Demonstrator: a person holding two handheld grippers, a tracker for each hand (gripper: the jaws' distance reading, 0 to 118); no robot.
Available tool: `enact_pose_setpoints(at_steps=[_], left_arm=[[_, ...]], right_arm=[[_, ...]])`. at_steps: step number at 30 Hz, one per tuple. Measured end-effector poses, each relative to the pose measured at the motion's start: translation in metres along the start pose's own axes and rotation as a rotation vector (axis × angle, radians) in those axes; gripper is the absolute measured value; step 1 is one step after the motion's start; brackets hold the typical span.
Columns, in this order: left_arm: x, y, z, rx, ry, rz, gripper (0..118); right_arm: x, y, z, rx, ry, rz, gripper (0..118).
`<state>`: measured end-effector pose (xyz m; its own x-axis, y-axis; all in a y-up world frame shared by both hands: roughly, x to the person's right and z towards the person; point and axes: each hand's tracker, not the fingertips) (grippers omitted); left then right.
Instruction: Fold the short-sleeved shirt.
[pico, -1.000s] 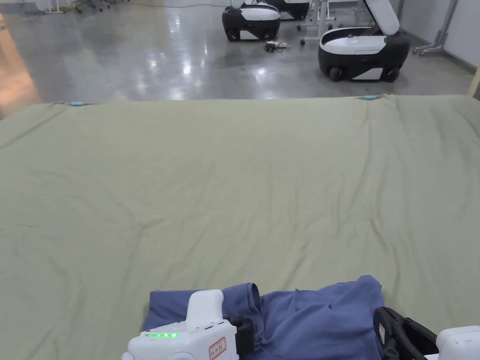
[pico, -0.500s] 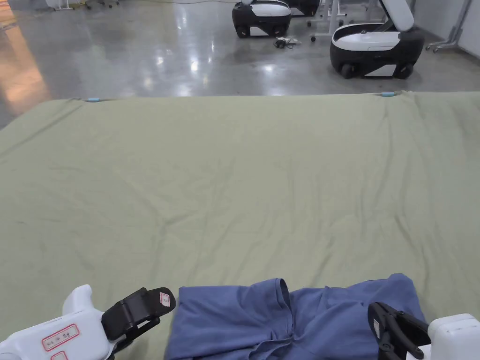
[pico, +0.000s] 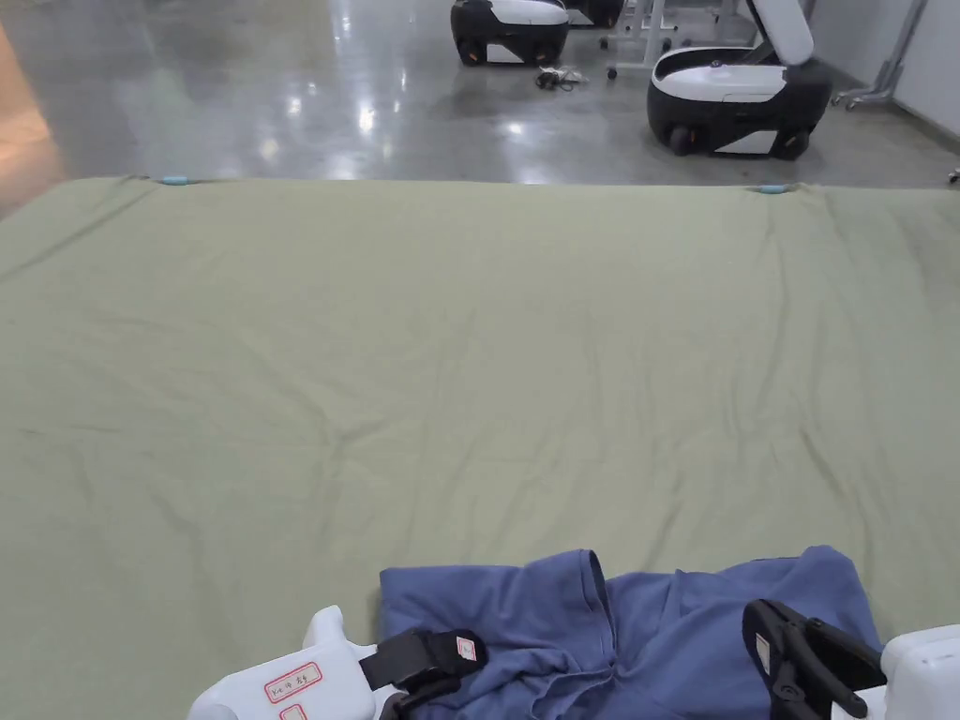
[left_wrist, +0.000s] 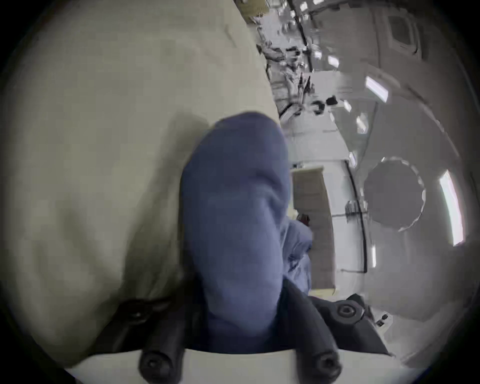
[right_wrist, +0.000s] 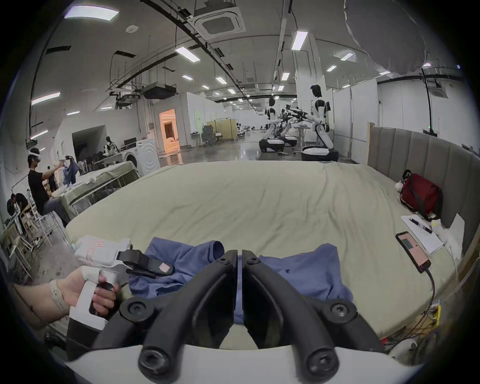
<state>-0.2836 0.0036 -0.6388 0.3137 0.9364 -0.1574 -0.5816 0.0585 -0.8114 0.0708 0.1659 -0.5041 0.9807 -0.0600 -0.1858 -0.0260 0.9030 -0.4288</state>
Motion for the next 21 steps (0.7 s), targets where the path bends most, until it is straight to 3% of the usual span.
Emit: enact_pose_setpoints(at_steps=[4,8,11,15,17,21], left_arm=[[0.017,0.007,0.03,0.096,0.117,-0.144,8],[0.028,0.037,0.085,0.262,0.26,-0.181,8],[0.072,0.036,0.1,0.298,0.452,-0.426,8],[0.143,-0.021,0.046,0.251,0.618,-0.849,8],[0.165,-0.052,0.001,0.199,0.629,-0.959,8],[0.167,-0.106,-0.092,0.057,0.647,-1.044,8]], right_arm=[[0.006,0.004,0.006,0.009,-0.014,-0.001,9],[0.012,0.003,0.011,0.023,-0.018,0.003,9],[0.017,-0.001,0.011,0.025,-0.004,-0.011,9],[0.024,-0.004,0.012,0.018,0.003,-0.024,9],[0.028,-0.005,0.018,0.031,0.007,-0.035,9],[0.041,-0.009,0.031,0.046,-0.007,-0.057,9]])
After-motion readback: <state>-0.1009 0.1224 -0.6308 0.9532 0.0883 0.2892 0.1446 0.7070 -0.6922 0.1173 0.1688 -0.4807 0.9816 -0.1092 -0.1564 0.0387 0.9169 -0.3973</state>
